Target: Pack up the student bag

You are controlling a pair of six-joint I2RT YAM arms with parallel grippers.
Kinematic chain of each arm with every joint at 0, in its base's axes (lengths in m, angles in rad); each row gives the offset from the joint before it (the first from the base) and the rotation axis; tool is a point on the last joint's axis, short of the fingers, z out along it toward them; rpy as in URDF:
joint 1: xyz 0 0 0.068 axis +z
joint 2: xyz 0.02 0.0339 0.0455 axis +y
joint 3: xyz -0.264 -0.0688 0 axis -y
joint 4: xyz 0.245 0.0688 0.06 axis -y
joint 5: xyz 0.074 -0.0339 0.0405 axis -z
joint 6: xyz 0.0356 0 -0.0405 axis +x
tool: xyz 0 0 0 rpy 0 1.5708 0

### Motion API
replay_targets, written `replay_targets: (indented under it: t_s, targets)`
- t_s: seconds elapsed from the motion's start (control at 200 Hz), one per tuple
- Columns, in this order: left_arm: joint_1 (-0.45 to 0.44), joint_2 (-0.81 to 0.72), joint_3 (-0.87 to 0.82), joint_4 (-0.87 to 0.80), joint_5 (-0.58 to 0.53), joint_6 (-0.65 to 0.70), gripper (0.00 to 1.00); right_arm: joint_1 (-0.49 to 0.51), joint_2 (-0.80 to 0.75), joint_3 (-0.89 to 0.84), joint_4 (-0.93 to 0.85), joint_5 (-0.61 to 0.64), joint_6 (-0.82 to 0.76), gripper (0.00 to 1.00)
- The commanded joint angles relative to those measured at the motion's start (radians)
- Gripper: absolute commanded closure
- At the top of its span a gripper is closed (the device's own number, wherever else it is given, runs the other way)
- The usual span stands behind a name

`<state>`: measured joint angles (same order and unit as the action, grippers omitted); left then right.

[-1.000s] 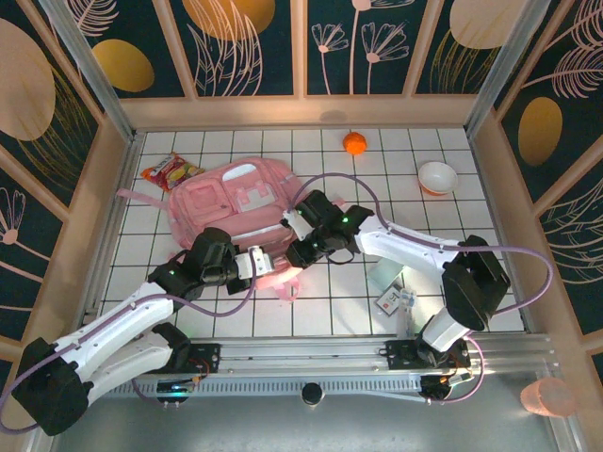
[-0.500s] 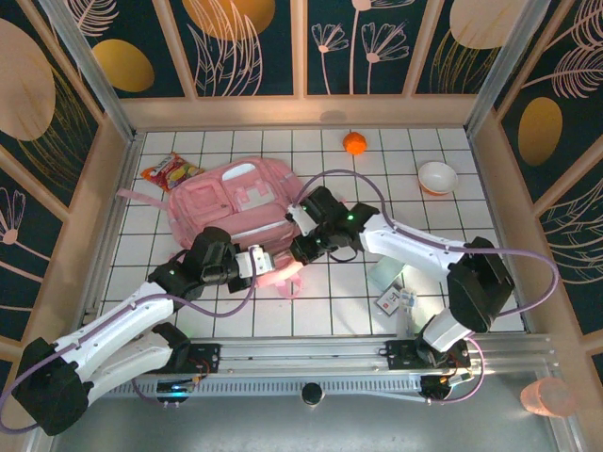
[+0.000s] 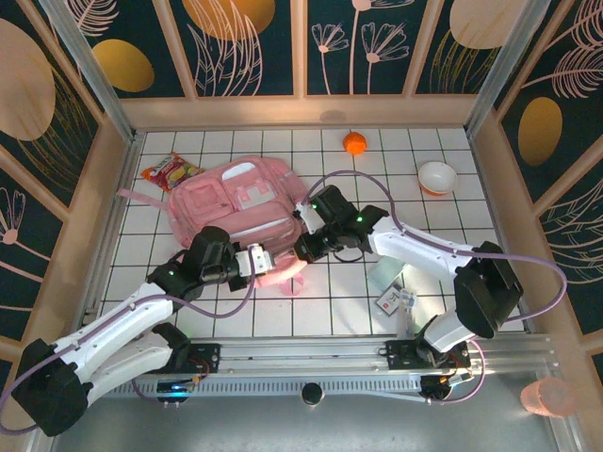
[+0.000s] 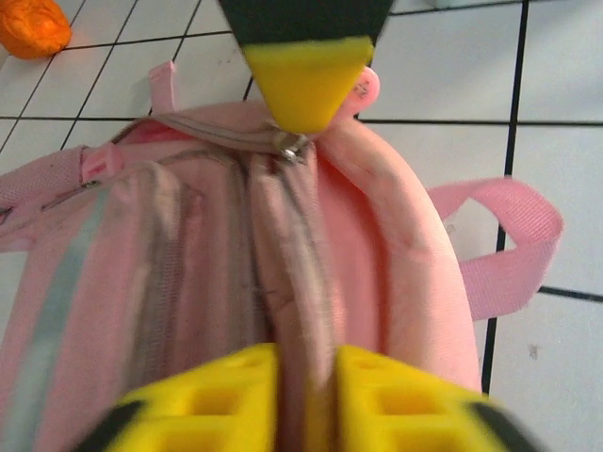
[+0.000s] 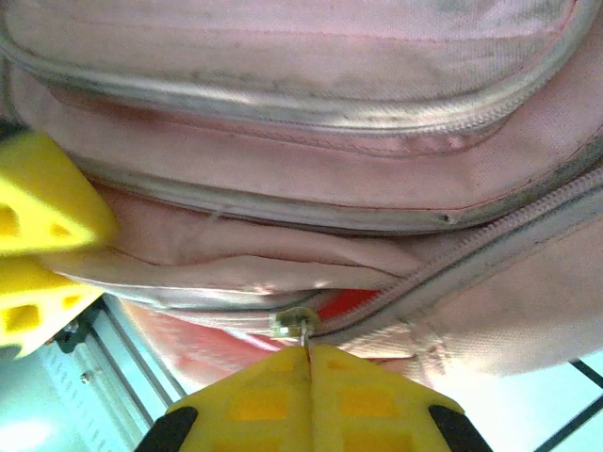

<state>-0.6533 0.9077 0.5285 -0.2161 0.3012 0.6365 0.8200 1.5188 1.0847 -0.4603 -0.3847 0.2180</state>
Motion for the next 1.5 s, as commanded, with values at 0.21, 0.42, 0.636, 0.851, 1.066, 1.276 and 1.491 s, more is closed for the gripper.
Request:
replay_targets:
  t_s: [0.21,0.42,0.636,0.851,1.066,1.276,1.491]
  targets:
    - [-0.045,0.146,0.047,0.093,0.111,-0.099,0.23,0.010,-0.019,-0.006,-0.012,-0.048,0.062,1.00]
    - [-0.077,0.229,-0.023,0.177,-0.032,-0.131,0.25,-0.004,-0.034,-0.063,-0.033,0.019,0.067,0.89]
    - [-0.077,0.243,-0.082,0.210,-0.059,-0.132,0.67,-0.119,-0.010,-0.114,-0.008,-0.044,0.108,0.59]
    - [-0.077,0.147,-0.140,0.262,-0.021,-0.117,0.95,-0.170,0.024,-0.153,0.097,-0.192,0.169,0.51]
    - [-0.079,0.132,-0.144,0.264,-0.012,-0.109,0.96,-0.170,0.069,-0.165,0.192,-0.255,0.228,0.51]
    - [-0.078,0.132,-0.140,0.270,-0.010,-0.107,0.96,-0.167,0.108,-0.175,0.251,-0.301,0.261,0.51]
    - [-0.078,0.141,-0.137,0.277,-0.014,-0.106,0.96,-0.167,0.094,-0.188,0.266,-0.374,0.281,0.58]
